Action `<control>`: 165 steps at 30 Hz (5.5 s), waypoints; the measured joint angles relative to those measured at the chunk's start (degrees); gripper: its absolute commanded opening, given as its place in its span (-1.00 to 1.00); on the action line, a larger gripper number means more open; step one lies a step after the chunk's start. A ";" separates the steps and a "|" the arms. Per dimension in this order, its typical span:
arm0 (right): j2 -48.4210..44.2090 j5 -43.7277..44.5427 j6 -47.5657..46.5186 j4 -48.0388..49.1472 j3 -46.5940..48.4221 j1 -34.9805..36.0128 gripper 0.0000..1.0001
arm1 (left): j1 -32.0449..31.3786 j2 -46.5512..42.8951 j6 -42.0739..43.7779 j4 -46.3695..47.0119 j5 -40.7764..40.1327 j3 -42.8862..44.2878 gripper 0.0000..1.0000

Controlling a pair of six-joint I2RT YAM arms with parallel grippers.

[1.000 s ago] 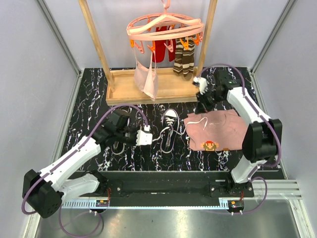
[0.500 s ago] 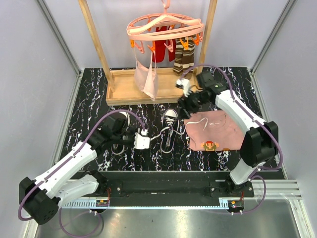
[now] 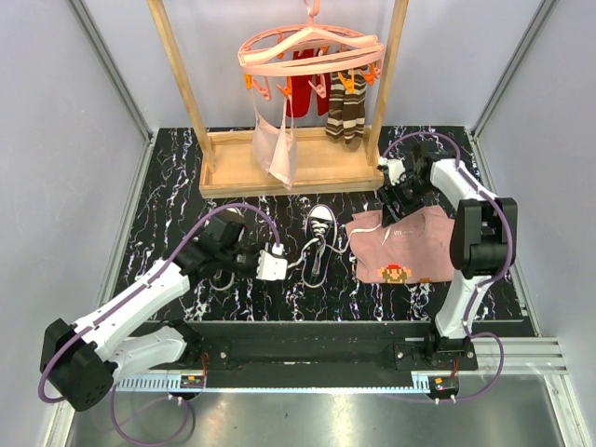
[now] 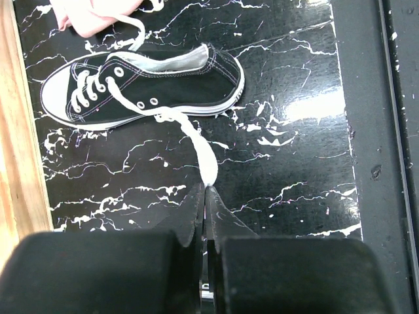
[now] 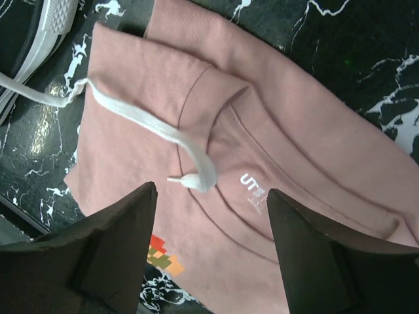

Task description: Tie the shoes

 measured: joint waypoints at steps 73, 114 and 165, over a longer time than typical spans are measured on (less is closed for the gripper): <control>-6.19 -23.47 21.22 8.28 7.13 21.62 0.24 | 3.30 3.67 -14.73 9.99 -2.97 -1.11 -1.00; 1.92 0.50 21.70 33.86 -10.21 47.60 0.27 | 21.86 43.17 -47.91 18.18 -3.45 20.06 -1.00; -29.70 10.05 18.64 23.23 -26.03 37.44 -1.00 | 20.59 25.83 -40.02 0.63 3.08 15.34 -1.00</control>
